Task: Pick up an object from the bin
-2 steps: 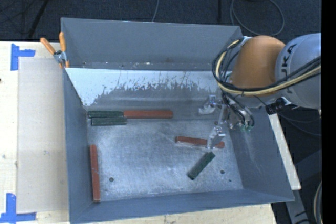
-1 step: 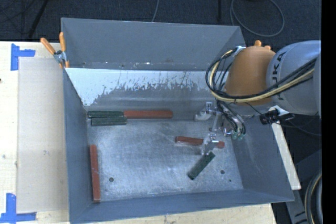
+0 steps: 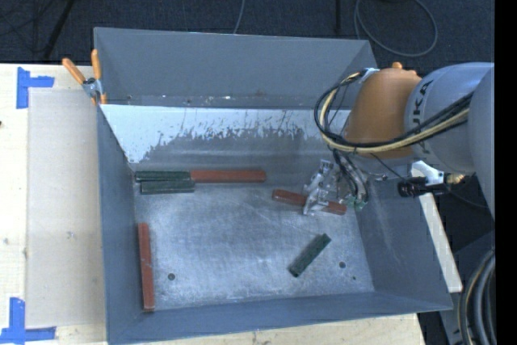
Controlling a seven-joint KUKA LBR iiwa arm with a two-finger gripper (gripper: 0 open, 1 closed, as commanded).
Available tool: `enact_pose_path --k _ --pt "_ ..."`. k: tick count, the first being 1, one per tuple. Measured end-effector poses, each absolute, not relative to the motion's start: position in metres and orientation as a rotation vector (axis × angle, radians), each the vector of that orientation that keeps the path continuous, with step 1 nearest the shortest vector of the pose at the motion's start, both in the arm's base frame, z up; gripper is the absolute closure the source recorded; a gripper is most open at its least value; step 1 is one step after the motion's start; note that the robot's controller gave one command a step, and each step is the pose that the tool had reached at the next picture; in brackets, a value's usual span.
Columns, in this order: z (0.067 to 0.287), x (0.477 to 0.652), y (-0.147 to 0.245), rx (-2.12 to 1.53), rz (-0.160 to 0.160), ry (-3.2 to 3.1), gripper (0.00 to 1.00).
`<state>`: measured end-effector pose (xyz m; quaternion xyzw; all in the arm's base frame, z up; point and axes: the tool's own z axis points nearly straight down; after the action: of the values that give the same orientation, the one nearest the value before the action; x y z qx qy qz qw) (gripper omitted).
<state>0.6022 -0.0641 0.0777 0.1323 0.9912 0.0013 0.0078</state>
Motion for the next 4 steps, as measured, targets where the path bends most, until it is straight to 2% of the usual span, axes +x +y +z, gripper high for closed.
enact_pose_path --k 2,4 --pt "0.081 0.601 -0.064 0.413 0.003 3.103 1.0" --pt "0.118 0.598 -0.064 0.415 0.002 3.116 1.0"
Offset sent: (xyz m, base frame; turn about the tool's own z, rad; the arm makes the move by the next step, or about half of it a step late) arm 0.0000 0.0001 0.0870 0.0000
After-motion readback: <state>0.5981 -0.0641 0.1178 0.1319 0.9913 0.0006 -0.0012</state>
